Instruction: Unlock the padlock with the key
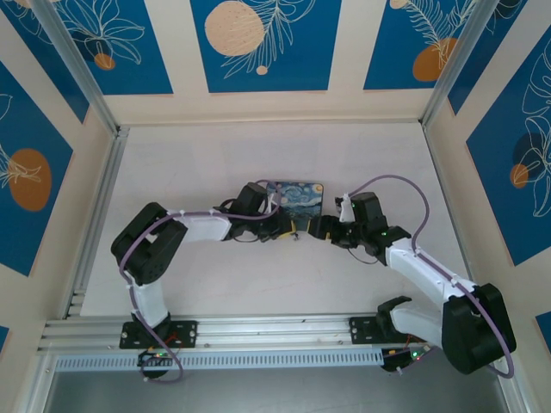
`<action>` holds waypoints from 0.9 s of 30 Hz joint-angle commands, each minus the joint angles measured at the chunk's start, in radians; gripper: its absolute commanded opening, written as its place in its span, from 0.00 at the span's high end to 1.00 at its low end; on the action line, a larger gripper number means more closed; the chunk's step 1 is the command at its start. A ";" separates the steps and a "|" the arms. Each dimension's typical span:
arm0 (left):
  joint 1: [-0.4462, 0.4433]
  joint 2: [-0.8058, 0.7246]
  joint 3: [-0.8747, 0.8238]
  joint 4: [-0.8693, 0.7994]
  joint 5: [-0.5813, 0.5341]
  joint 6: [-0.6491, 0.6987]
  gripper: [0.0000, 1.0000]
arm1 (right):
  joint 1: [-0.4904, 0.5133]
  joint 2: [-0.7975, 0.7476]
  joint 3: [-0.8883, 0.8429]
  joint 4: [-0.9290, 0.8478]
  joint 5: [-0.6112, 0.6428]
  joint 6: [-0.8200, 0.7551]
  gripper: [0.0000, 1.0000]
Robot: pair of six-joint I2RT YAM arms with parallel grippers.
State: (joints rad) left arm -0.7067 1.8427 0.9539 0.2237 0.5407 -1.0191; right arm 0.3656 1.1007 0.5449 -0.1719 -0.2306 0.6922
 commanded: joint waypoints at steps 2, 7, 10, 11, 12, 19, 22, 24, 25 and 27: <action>-0.010 0.028 -0.055 0.025 -0.013 -0.016 0.86 | 0.013 0.003 -0.031 0.074 -0.039 0.074 0.30; -0.012 -0.009 -0.073 0.034 -0.030 -0.016 0.60 | 0.023 0.057 -0.011 0.102 -0.038 0.085 0.29; -0.013 -0.057 -0.078 0.026 -0.042 -0.015 0.46 | 0.021 0.090 0.017 0.108 -0.028 0.088 0.29; -0.013 -0.077 -0.080 0.017 -0.047 -0.016 0.43 | 0.021 0.100 0.027 0.109 -0.027 0.086 0.29; -0.012 -0.098 -0.081 0.009 -0.054 -0.013 0.40 | 0.021 0.108 0.032 0.110 -0.024 0.086 0.29; -0.012 -0.294 -0.079 -0.124 -0.134 0.043 0.23 | 0.016 0.183 0.042 0.154 -0.023 0.092 0.29; -0.012 -0.359 -0.065 -0.198 -0.180 0.076 0.15 | 0.011 0.222 0.064 0.170 -0.025 0.085 0.29; -0.012 -0.388 -0.056 -0.239 -0.208 0.094 0.12 | 0.007 0.250 0.088 0.168 -0.022 0.073 0.29; -0.010 -0.398 -0.051 -0.257 -0.224 0.102 0.08 | 0.002 0.265 0.105 0.165 -0.018 0.068 0.29; -0.011 -0.412 -0.046 -0.286 -0.250 0.113 0.00 | -0.014 0.291 0.138 0.155 -0.018 0.060 0.29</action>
State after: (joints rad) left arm -0.7136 1.4509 0.8825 0.0422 0.3592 -0.9508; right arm 0.3710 1.3655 0.6220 -0.0277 -0.2436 0.7734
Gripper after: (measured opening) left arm 0.971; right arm 0.710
